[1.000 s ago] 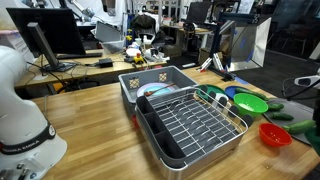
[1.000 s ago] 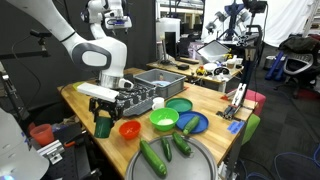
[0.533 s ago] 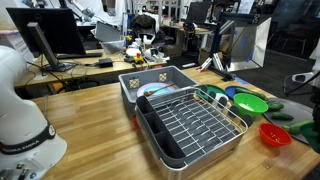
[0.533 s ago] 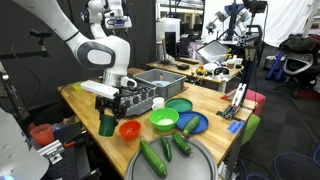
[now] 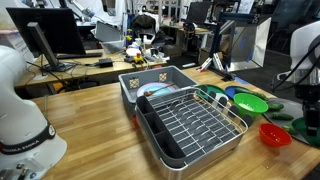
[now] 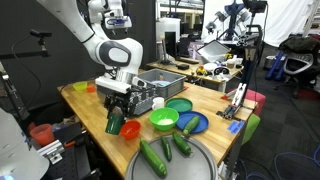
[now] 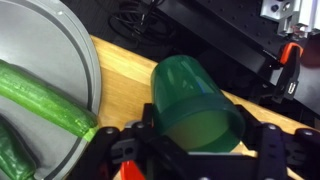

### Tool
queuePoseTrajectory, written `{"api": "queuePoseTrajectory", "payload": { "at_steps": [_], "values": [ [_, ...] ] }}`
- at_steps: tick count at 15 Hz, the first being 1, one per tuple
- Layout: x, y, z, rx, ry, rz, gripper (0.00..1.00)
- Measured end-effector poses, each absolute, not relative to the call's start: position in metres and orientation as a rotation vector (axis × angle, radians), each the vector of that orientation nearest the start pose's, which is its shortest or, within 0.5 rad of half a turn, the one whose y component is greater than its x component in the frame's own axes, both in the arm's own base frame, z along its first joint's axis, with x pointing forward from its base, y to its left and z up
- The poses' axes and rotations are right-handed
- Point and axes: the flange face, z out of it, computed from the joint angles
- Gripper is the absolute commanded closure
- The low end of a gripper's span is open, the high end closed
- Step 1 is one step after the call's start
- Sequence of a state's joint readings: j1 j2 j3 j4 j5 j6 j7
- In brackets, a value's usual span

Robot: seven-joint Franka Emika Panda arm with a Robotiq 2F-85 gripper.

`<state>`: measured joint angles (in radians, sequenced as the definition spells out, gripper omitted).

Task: Pour the contents in the dark green cup into the orange bowl

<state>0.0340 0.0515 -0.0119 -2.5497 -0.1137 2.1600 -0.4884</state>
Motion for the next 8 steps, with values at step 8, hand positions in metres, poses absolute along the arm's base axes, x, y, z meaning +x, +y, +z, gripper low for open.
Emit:
{"api": "queuePoseTrajectory", "payload": {
  "at_steps": [8],
  "values": [
    [0.439, 0.022, 0.223, -2.827, -0.971, 0.956, 0.47]
  ]
}}
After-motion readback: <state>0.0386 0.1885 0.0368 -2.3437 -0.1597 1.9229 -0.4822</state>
